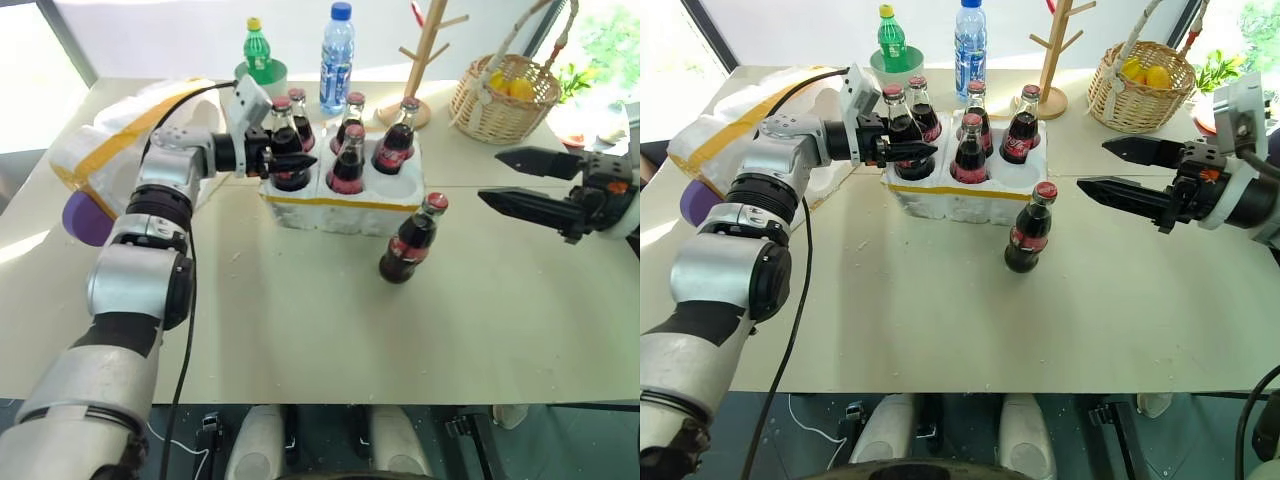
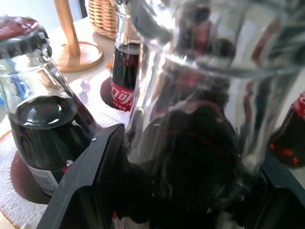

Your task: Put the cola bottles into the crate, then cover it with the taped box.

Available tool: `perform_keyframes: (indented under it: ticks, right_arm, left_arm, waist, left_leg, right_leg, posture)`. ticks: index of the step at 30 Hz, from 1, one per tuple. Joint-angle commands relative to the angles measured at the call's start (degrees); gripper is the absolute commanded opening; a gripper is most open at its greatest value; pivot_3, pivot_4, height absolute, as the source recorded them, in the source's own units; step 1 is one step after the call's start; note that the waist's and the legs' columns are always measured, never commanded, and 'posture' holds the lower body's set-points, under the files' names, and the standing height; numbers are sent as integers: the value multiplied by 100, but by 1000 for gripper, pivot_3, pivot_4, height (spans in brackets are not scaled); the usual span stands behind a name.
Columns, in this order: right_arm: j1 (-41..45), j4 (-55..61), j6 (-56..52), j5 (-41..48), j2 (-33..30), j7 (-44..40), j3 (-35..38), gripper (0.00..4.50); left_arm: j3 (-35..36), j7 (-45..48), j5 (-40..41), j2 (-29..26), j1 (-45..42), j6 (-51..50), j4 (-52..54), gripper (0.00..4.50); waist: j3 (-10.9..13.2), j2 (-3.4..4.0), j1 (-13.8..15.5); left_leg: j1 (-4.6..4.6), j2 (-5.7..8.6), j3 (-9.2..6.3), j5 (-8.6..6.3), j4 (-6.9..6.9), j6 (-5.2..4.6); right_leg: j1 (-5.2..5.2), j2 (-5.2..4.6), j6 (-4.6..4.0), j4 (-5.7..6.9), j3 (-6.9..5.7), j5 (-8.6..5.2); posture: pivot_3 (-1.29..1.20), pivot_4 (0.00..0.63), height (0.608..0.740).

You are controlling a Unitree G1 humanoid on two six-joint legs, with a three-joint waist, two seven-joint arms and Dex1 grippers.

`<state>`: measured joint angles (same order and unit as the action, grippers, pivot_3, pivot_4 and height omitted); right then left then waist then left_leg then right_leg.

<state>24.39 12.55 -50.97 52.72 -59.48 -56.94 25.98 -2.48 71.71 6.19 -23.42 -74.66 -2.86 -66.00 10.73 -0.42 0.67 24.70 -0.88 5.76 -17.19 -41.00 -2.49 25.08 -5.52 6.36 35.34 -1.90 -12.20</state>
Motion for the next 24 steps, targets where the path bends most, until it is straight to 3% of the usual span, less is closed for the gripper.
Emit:
perform_keyframes:
  ticks: [1, 8, 11, 14, 19, 21, 24]
  right_arm:
    - [-140, 249, 100, 43, -68, 3, 284, 4500]
    - [-835, 584, 134, -65, -107, 23, 584, 4500]
    - [-1545, 928, 91, -63, 23, 25, 910, 4500]
    - [-2025, 1301, 78, -18, 350, 404, 958, 4500]
    - [-2525, 1815, 254, -276, 974, 1079, 506, 4500]
    - [-2528, 1903, 288, -310, 1243, 1376, 306, 4500]
    - [-2346, 1866, 346, -444, 1697, 1872, -111, 4500]
  left_arm:
    - [-63, 235, -154, -140, 138, 148, 165, 4448]
    - [153, 285, -66, -430, 151, 45, 335, 4448]
    - [349, 901, 221, -914, 118, -615, 807, 4448]
    - [172, 1915, 421, -1661, 645, -1173, 1966, 4448]
    - [-154, 2079, 1872, -2975, 2070, -2773, 4678, 4448]
    - [-49, 2079, 2217, -3169, 2566, -3175, 5620, 4448]
    - [150, 1725, 2553, -2998, 2973, -3640, 6601, 4448]
  waist:
    - [0, 0, 2]
    - [0, -2, 21]
    - [1, -4, 7]
    - [1, -3, -64]
    - [-4, 5, -135]
    - [-3, 0, -112]
    - [-5, -3, -14]
  left_leg:
    - [0, 0, 0, 0, 0, 0]
    - [1, -3, -4, -2, -3, -3]
    - [1, -2, -4, -2, -3, -3]
    - [1, -5, -3, -1, -1, -2]
    - [-25, -14, -6, -1, 6, -1]
    - [-23, -12, -6, -1, 1, -1]
    - [-25, -4, -12, -9, -5, -11]
  right_leg:
    - [0, 0, 0, 0, 0, 0]
    - [-1, -3, 0, 2, 0, 0]
    - [-3, -4, 0, 2, 0, 0]
    - [1, 2, 0, 3, 1, 0]
    - [-14, 3, -2, 11, 7, -2]
    - [-17, -3, -1, 12, 8, -2]
    - [-30, -8, -22, 1, 7, -11]
  posture:
    - [0, 150, 740]
    - [0, 150, 740]
    - [0, 150, 740]
    - [0, 150, 740]
    - [0, 150, 740]
    - [0, 150, 740]
    - [0, 150, 740]
